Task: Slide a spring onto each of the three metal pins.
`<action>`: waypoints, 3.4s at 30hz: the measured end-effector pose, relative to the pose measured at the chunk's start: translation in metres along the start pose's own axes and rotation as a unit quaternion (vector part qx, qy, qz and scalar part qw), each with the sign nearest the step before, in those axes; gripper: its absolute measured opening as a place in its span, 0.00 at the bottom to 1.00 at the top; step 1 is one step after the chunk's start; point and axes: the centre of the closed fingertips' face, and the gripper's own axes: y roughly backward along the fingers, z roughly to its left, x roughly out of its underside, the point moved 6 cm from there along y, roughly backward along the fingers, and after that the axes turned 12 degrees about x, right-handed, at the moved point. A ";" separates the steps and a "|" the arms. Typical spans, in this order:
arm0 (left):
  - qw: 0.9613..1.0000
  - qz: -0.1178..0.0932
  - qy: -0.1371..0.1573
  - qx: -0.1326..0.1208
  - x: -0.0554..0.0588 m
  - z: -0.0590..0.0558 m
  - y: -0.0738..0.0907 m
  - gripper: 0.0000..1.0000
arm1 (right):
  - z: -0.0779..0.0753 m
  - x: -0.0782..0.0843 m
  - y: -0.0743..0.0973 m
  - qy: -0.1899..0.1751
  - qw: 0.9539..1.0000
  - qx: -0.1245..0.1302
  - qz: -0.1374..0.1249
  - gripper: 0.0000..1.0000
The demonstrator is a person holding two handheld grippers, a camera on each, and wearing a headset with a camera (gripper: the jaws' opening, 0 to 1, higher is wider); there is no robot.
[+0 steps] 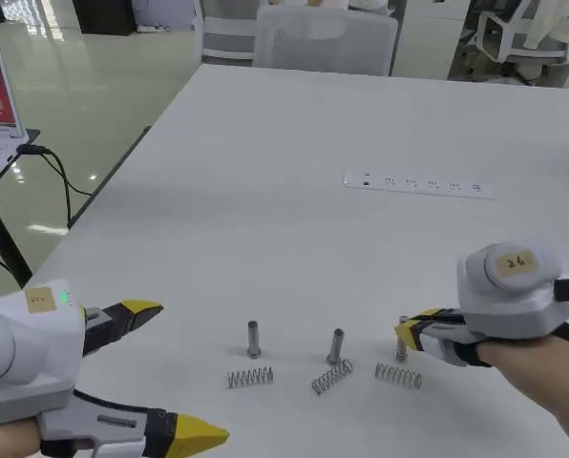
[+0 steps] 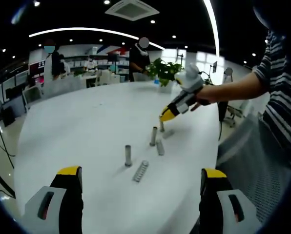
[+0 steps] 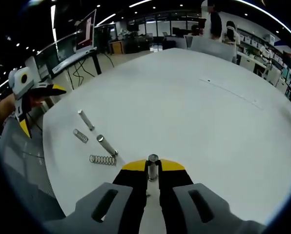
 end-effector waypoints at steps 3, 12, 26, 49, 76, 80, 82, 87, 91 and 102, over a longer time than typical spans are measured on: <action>1.000 0.001 0.000 -0.001 0.001 0.001 0.000 0.98 | 0.000 0.001 0.002 0.007 1.000 0.002 0.000 0.05; 1.000 0.001 0.001 0.001 0.000 -0.001 -0.001 0.98 | 0.002 0.005 0.006 0.022 1.000 0.004 0.002 0.05; 1.000 -0.002 0.001 -0.003 0.000 -0.001 0.001 0.98 | 0.004 0.007 0.008 0.033 0.999 -0.002 0.000 0.06; 1.000 -0.005 0.001 -0.002 -0.003 -0.001 0.001 0.98 | 0.005 0.003 0.015 0.032 0.999 -0.009 -0.010 0.21; 1.000 0.000 0.002 0.001 -0.004 0.000 0.001 0.98 | 0.005 0.005 0.035 0.085 0.995 -0.020 -0.038 0.36; 1.000 -0.001 0.002 0.001 -0.005 0.000 0.001 0.98 | 0.004 0.007 0.038 0.099 0.994 -0.021 -0.044 0.36; 1.000 -0.001 0.002 0.001 -0.005 0.000 0.002 0.98 | 0.004 0.009 0.039 0.109 0.993 -0.021 -0.045 0.35; 1.000 -0.001 0.003 0.000 -0.004 -0.001 0.002 0.98 | 0.005 0.014 0.041 0.123 0.991 -0.027 -0.039 0.35; 1.000 -0.001 0.002 0.001 -0.004 -0.002 0.003 0.98 | 0.008 0.018 0.042 0.161 0.986 -0.036 -0.034 0.35; 1.000 -0.002 0.003 -0.001 -0.004 -0.001 0.004 0.98 | 0.016 0.029 0.040 0.251 0.966 -0.055 -0.025 0.35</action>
